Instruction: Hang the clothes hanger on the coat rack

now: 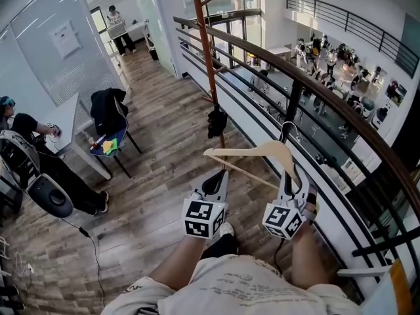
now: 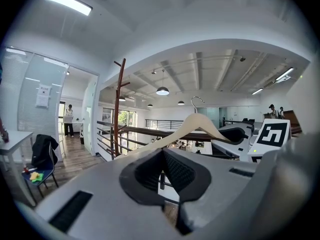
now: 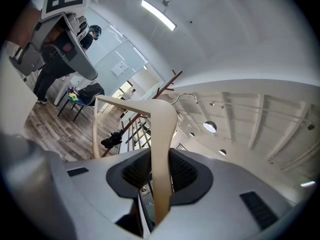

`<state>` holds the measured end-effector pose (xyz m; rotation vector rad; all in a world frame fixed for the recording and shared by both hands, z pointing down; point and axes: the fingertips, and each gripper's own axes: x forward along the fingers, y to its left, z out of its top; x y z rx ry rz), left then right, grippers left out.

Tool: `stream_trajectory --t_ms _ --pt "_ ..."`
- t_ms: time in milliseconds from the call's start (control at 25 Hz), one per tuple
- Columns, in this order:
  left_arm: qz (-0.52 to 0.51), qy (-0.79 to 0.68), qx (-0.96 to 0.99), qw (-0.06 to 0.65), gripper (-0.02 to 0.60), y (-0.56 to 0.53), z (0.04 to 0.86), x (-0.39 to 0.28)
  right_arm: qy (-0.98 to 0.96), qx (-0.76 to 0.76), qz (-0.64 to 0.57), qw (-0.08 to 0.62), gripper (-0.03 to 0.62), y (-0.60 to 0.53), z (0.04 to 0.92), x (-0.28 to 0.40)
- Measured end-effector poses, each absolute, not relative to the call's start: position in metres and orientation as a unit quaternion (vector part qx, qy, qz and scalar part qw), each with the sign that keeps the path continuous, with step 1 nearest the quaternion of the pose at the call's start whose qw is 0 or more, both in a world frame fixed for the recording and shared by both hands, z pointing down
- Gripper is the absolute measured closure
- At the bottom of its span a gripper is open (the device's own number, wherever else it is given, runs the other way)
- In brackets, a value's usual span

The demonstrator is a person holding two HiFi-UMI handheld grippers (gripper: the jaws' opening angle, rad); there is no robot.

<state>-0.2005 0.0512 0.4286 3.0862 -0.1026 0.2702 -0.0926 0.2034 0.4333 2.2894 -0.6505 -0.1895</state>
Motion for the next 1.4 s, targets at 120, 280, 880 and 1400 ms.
stream_trajectory --t_ms 120,280,880,1400 --pt "0.083 -0.032 0.996 0.019 0.577 0.046 0.426 -0.187 -0.252 0.892 -0.076 0.369 0.493 0.197 0.433 -0.081" --pt "0.080 -0.029 0.996 0.021 0.578 0.040 0.429 -0.174 -0.252 0.890 -0.080 0.372 0.493 0.190 0.434 -0.069" --pt "0.069 -0.030 0.997 0.016 0.578 0.006 0.431 -0.100 -0.261 0.886 -0.096 0.372 0.493 0.153 0.437 -0.002" --pt "0.085 -0.045 0.995 0.030 0.578 -0.024 0.447 -0.047 -0.296 0.877 -0.101 0.365 0.493 0.116 0.445 0.053"
